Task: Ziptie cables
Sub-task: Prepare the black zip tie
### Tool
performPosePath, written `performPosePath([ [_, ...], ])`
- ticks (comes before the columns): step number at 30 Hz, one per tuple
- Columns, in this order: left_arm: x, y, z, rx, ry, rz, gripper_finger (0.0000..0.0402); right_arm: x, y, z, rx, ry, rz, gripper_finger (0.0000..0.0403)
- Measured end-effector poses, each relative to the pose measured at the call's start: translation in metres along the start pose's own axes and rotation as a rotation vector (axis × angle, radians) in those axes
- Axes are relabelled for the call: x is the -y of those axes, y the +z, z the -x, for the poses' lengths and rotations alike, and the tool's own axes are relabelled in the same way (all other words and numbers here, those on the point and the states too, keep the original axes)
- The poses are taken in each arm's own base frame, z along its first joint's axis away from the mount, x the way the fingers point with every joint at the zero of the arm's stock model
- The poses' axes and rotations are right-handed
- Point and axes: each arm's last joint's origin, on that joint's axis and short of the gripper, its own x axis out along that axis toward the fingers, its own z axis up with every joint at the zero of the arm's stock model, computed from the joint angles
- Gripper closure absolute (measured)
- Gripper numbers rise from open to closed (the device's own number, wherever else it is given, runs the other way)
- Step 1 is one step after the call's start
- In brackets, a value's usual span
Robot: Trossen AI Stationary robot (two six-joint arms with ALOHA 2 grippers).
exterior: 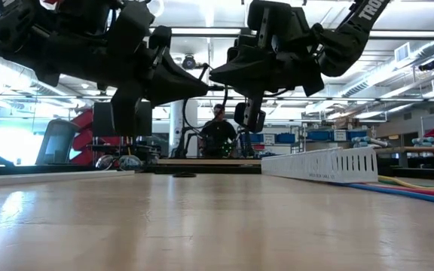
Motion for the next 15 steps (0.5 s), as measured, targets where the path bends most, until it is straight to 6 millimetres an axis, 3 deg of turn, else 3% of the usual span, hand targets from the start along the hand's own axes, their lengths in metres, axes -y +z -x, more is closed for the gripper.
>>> performPosePath([
  [15, -0.0019, 0.0019, 0.0002, 0.011, 0.026, 0.013, 0.0371, -0.0016, -0.0018, -0.0018, -0.01, 0.007, 0.023, 0.0403],
])
